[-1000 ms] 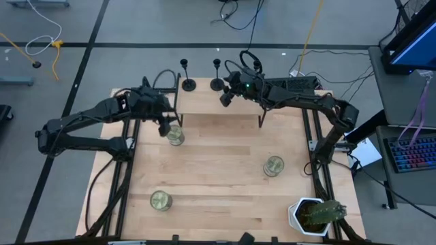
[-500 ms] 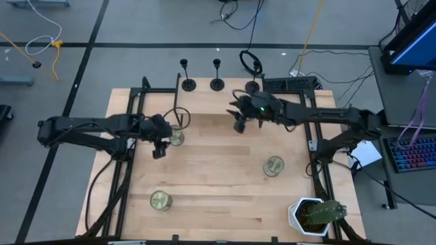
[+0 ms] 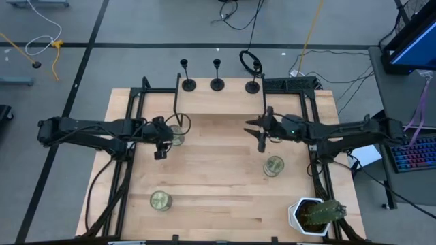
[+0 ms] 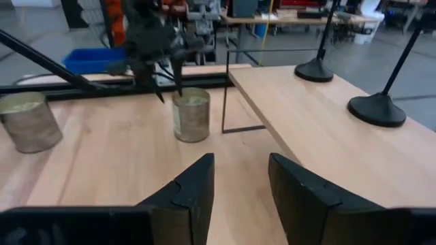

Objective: Pick & Place candle stick holders
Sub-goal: Put the top scented candle on the shelf

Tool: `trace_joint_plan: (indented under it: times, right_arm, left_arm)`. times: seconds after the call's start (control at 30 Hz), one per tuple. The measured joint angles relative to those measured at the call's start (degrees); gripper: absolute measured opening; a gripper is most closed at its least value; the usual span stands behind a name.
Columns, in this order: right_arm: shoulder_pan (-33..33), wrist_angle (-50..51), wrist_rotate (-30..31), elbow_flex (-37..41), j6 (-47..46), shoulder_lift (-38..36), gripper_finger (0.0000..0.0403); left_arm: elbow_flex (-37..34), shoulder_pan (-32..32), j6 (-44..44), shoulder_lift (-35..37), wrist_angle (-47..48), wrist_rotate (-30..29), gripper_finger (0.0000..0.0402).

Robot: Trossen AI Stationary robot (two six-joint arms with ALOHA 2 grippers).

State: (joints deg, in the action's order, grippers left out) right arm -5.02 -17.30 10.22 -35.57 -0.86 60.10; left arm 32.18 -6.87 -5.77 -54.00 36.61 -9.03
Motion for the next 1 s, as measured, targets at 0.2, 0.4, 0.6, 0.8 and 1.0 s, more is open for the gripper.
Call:
trace_joint_plan:
  times: [0.2,0.4,0.6,0.8,1.0]
  right_arm:
    - [0.31,-1.79,0.04,4.95,-0.73,-4.11,0.0130]
    - [0.27,-1.73,0.15,6.86,-1.49,-5.69,0.0130]
    - [0.27,-1.77,0.15,6.88,-1.49,-5.71,0.0130]
    - [0.27,-2.29,0.17,6.89,-1.48,-5.69,0.0130]
    - [0.27,-6.02,0.19,6.91,-1.51,-5.69,0.0130]
  left_arm:
    - [-1.35,0.20,-3.16,0.00,-1.48,-0.07,0.0161]
    - [-1.32,0.27,-3.18,0.00,-1.54,0.05,0.0052]
    - [0.08,1.77,2.06,-0.07,-6.07,-0.09,0.0010]
    - [7.14,7.42,2.94,-0.04,-15.76,1.18,0.0005]
    - [17.29,9.03,3.07,-0.19,-21.90,3.21,0.0004]
